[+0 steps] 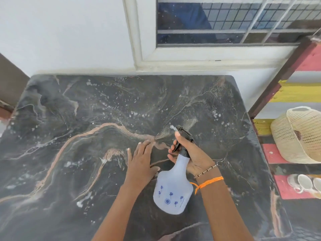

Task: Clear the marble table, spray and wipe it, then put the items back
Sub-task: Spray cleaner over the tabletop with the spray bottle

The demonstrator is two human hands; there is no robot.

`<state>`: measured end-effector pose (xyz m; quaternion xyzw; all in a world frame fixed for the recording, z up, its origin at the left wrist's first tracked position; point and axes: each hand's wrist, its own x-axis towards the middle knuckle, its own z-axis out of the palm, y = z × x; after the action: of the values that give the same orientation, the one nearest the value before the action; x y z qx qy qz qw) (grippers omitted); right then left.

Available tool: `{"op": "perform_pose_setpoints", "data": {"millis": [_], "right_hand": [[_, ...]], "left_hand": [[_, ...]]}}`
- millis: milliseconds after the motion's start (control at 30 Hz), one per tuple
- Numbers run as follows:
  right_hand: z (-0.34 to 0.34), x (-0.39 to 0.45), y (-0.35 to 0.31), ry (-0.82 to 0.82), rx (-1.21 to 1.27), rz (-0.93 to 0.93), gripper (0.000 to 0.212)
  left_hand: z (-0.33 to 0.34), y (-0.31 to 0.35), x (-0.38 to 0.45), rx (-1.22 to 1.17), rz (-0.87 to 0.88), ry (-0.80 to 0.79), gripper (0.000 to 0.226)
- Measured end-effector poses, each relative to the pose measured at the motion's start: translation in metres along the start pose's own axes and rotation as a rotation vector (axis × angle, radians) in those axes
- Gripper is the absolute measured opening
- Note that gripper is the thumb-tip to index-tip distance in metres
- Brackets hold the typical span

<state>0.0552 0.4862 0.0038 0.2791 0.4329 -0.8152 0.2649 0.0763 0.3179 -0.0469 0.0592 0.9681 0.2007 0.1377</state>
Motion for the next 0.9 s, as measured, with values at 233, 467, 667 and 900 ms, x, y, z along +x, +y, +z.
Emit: {"op": "perform_pose_setpoints", "data": {"millis": [233, 467, 667, 900], "right_hand": [[0.111, -0.015, 0.090, -0.219, -0.451, 0.000, 0.038], [0.196, -0.022, 0.179, -0.319, -0.637, 0.095, 0.057], [0.235, -0.016, 0.226, -0.215, -0.700, 0.106, 0.059], [0.220, -0.021, 0.224, -0.118, -0.507, 0.151, 0.047]], "left_hand": [[-0.033, -0.114, -0.107, -0.099, -0.329, 0.060, 0.092], [-0.039, -0.208, -0.218, -0.125, -0.683, 0.140, 0.093], [-0.037, -0.228, -0.238, -0.069, -0.619, 0.167, 0.089], [-0.036, -0.225, -0.235, -0.047, -0.509, 0.111, 0.089]]}}
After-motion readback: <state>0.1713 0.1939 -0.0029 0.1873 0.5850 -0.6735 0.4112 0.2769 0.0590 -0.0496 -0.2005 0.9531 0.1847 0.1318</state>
